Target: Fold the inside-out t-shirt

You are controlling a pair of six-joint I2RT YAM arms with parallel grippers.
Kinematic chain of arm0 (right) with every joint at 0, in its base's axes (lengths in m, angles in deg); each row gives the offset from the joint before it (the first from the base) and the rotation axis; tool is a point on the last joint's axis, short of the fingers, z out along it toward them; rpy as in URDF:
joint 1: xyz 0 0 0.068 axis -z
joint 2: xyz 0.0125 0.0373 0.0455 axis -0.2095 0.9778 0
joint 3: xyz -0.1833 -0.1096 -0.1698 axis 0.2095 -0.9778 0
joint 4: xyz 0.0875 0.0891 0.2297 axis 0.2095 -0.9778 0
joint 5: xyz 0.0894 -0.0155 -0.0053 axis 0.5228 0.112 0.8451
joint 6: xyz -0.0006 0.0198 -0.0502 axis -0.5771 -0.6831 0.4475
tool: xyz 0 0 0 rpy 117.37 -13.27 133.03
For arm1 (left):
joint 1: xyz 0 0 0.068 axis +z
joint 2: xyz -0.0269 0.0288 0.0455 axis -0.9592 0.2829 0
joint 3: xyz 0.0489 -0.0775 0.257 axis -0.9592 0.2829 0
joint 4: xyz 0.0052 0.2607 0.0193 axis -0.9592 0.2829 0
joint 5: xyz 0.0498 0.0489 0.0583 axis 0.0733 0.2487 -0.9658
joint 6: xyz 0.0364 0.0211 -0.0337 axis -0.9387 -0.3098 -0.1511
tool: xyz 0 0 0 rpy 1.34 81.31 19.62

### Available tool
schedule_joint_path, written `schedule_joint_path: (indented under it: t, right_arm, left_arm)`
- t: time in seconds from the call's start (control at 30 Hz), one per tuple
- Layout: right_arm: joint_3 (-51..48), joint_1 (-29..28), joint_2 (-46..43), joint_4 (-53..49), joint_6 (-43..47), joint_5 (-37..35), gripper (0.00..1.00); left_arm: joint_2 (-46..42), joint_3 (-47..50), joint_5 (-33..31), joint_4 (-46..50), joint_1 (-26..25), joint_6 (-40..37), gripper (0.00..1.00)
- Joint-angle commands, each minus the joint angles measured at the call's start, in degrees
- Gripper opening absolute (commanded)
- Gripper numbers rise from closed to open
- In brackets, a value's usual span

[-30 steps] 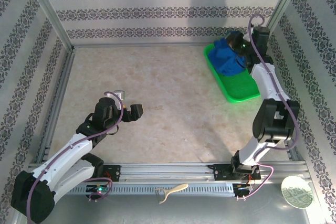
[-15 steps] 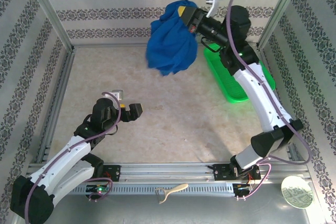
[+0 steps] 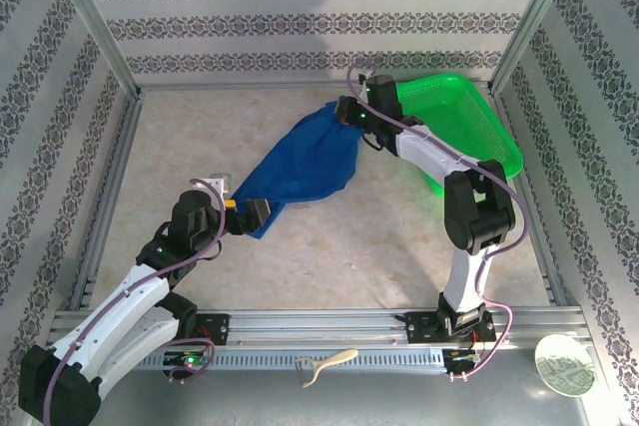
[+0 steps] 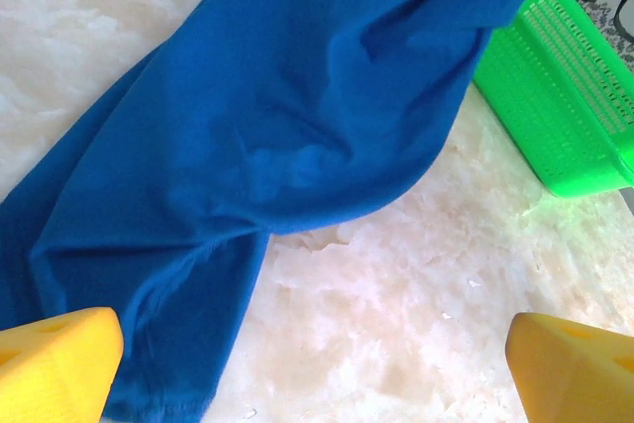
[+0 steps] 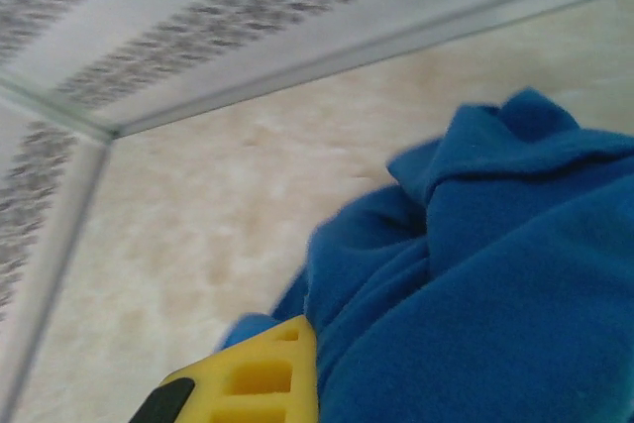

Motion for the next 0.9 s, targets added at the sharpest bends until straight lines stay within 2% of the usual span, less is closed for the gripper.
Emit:
schedule_joint_path:
  t: [0.0,0.17,0.43,0.63,0.73,0.87]
  right_arm:
    - [-1.8,5.4,-1.2,1.8,2.8,-5.3,0.00]
    - [-6.2,11.8,-1.4,0.7,4.1,-6.9,0.00]
    - [-6.0,19.1,-2.8,-2.8,9.2,-10.3,0.00]
    - [-6.8,25.8,-4.8,-3.8,8.3,-12.7,0.00]
    - [-7.4,28.2,-5.6,-2.1,5.3,-6.7,0.00]
    - [-5.4,27.6,-6.7,-0.6,0.5,7.6,0.00]
  left_arm:
    - [-0.7,-0.9,0.4,1.2,-0.8,0.5,0.99]
    - [-0.6,-1.4,0.5,0.3,-0.9,1.2,0.99]
    - [-0.6,-2.3,0.6,2.0,-0.8,1.6,0.99]
    - [-0.6,-2.6,0.6,2.8,-0.8,1.7,0.99]
    - [-0.5,-2.8,0.3,2.6,-0.9,1.7,0.99]
    - [0.4,-2.6,-0.6,0.8,-0.9,1.7,0.99]
